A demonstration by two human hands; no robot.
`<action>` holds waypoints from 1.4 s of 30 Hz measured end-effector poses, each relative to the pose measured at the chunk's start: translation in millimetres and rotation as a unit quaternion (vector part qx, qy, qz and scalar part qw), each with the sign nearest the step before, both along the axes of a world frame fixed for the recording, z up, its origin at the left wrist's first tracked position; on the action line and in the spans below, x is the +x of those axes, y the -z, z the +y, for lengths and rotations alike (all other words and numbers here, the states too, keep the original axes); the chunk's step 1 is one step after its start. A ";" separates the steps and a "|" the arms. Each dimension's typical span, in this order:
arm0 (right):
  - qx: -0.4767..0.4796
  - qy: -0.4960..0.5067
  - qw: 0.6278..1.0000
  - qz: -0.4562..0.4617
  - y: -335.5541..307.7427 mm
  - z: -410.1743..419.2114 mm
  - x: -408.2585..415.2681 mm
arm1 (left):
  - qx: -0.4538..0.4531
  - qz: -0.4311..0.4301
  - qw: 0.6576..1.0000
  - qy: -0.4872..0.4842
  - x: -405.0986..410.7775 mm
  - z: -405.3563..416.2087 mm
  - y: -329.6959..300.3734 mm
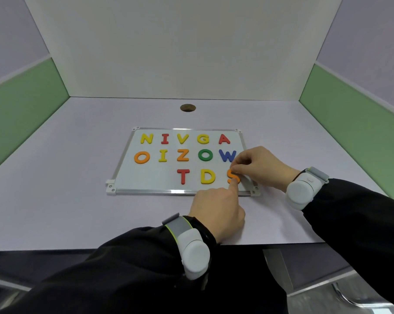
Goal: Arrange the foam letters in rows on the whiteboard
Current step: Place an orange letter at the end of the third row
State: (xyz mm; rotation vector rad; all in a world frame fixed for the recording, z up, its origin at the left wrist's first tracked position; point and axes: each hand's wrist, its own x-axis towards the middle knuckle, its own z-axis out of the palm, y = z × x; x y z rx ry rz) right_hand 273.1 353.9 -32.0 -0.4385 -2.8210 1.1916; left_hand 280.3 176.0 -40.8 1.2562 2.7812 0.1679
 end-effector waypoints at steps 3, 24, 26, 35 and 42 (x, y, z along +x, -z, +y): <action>0.002 0.003 1.000 -0.002 1.6 0.1 -1.0 | -0.009 -0.004 1.000 -0.005 0.1 0.6 -0.7; 0.019 0.004 1.000 0.009 13.0 -1.3 -8.1 | 0.022 0.000 1.000 0.013 -0.7 -5.0 11.8; 0.013 0.012 1.000 0.014 14.1 -0.7 -8.2 | 0.016 -0.010 1.000 0.013 -2.3 -4.9 11.3; -0.002 0.049 0.998 0.041 17.9 -0.9 -3.6 | 0.006 -0.023 1.000 0.004 -3.8 -5.0 10.1; 0.000 0.033 0.999 0.036 17.2 -2.1 -2.3 | 0.001 -0.039 0.999 -0.003 -4.3 -5.5 7.4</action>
